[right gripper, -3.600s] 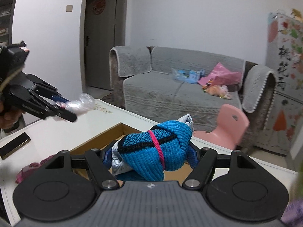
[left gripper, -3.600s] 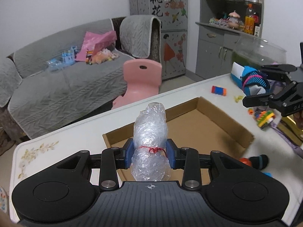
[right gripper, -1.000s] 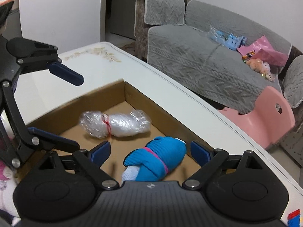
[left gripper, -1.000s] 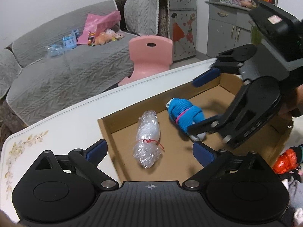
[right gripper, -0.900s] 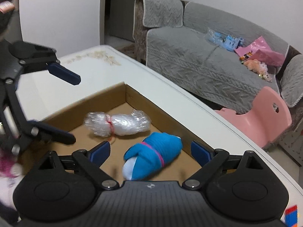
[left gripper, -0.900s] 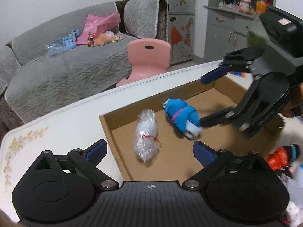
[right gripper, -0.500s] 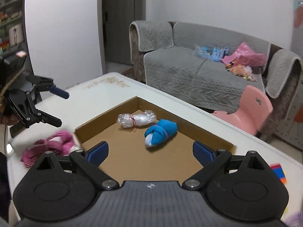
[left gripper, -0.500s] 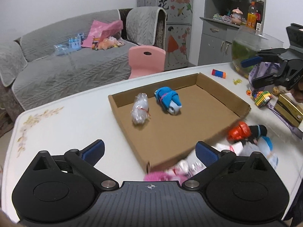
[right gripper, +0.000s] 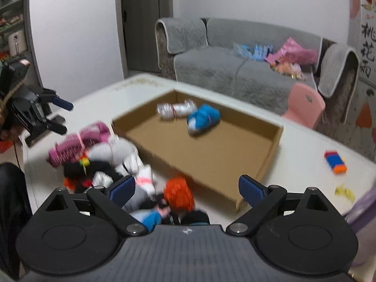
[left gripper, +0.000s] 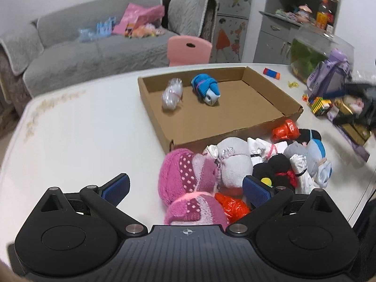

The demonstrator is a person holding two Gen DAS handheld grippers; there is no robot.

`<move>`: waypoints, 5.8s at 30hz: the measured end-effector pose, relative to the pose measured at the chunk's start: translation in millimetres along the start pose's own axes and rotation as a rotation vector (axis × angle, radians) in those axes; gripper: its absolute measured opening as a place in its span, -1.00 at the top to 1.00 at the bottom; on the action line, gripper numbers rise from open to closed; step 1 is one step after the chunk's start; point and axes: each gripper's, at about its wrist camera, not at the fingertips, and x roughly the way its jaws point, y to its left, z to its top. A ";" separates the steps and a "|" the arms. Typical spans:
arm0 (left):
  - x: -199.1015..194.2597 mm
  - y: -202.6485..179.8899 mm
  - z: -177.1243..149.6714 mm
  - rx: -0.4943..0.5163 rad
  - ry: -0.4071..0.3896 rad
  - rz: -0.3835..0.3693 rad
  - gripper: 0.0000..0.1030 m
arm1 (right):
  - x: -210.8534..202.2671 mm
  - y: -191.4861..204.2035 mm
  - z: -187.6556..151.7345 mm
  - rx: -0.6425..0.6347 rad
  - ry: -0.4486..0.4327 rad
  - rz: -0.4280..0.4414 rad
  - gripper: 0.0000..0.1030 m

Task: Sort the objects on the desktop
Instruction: 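Grasp the pink towel bundle with the left tool while the right tool grasps the black sock, then lower the pink bundle and black sock into the tray and open both tools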

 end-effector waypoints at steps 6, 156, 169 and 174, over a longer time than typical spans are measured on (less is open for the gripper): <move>15.5 1.0 0.0 -0.087 0.023 -0.042 -0.99 | 4.1 -5.3 -23.5 0.027 0.031 -0.013 -0.79; 239.1 -113.8 176.7 0.213 0.069 0.025 -0.99 | 122.3 -94.3 70.2 0.061 0.044 -0.093 -0.37; 139.2 -124.7 161.9 0.290 -0.066 0.038 -0.99 | 57.2 -71.3 75.2 0.045 -0.060 -0.112 -0.41; 90.8 -116.3 133.4 0.331 -0.075 0.032 -0.99 | 20.0 -48.4 70.6 0.054 -0.117 -0.073 -0.50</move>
